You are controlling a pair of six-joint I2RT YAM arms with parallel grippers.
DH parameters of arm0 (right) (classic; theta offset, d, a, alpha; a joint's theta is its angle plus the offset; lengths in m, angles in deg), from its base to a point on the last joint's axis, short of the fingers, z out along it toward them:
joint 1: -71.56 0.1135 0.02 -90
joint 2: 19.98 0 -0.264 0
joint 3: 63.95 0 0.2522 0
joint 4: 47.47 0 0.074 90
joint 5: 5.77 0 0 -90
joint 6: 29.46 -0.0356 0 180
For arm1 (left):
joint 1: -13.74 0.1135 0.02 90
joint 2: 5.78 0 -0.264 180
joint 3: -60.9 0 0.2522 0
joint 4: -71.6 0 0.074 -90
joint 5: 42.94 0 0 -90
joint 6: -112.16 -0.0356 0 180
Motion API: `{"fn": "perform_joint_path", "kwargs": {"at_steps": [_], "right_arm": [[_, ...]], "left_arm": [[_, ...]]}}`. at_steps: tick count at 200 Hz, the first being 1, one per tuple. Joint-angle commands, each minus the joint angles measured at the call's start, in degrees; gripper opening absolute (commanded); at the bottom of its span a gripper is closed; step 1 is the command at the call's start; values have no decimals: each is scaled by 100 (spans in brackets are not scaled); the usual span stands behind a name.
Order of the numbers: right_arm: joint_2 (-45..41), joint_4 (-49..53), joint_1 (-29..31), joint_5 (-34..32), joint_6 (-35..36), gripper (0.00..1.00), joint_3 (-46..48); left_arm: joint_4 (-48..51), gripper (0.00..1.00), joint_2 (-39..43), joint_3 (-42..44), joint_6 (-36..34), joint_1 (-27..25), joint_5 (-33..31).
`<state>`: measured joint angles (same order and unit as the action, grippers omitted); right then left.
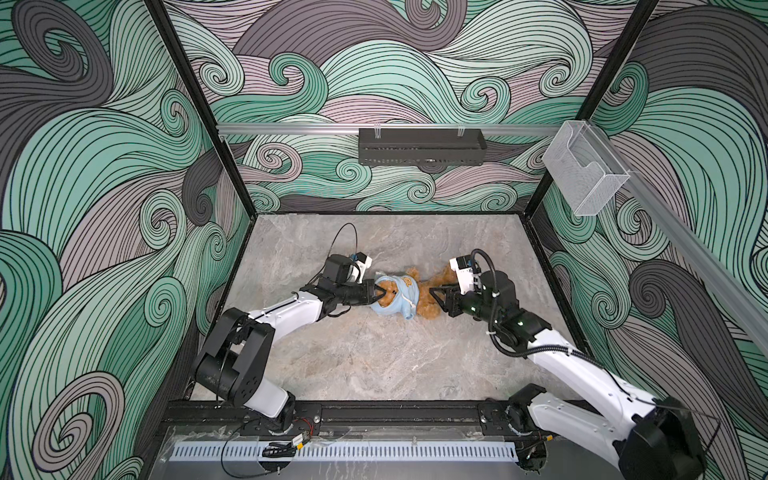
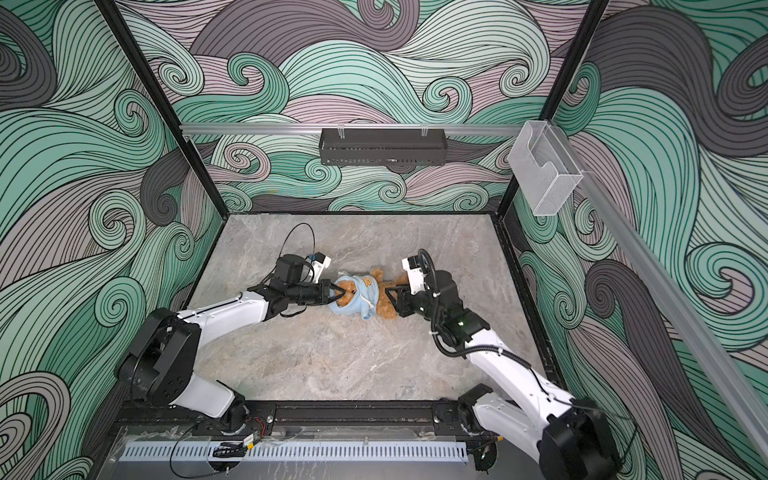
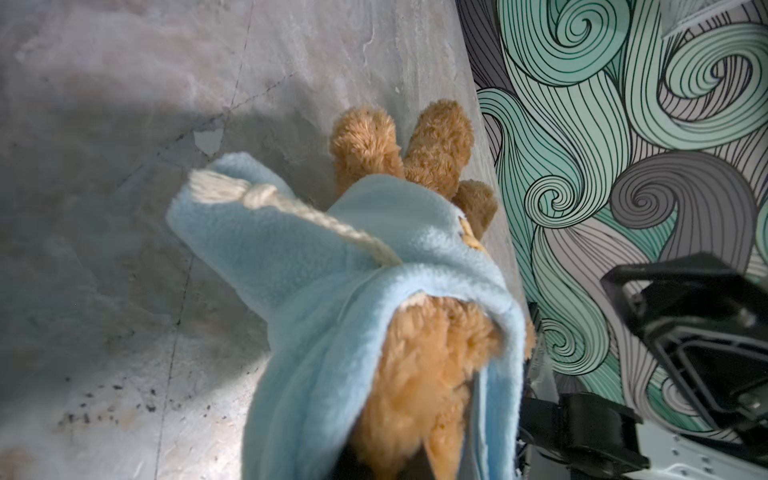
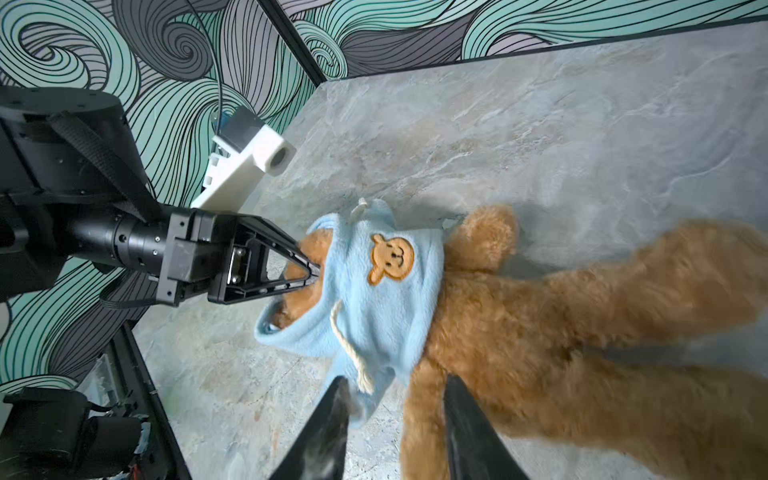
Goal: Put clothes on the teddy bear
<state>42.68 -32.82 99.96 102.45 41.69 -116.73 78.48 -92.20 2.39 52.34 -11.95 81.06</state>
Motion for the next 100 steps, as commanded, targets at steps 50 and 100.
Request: {"fn": "perform_joint_path", "kwargs": {"at_steps": [50, 100], "right_arm": [[1780, 125, -63, 1212, -536, 29, -608], [2128, -192, -62, 1365, -711, 25, -562]], "left_arm": [[326, 0, 220, -136, -812, -26, -209], [345, 0, 164, -155, -774, -25, -201]]}}
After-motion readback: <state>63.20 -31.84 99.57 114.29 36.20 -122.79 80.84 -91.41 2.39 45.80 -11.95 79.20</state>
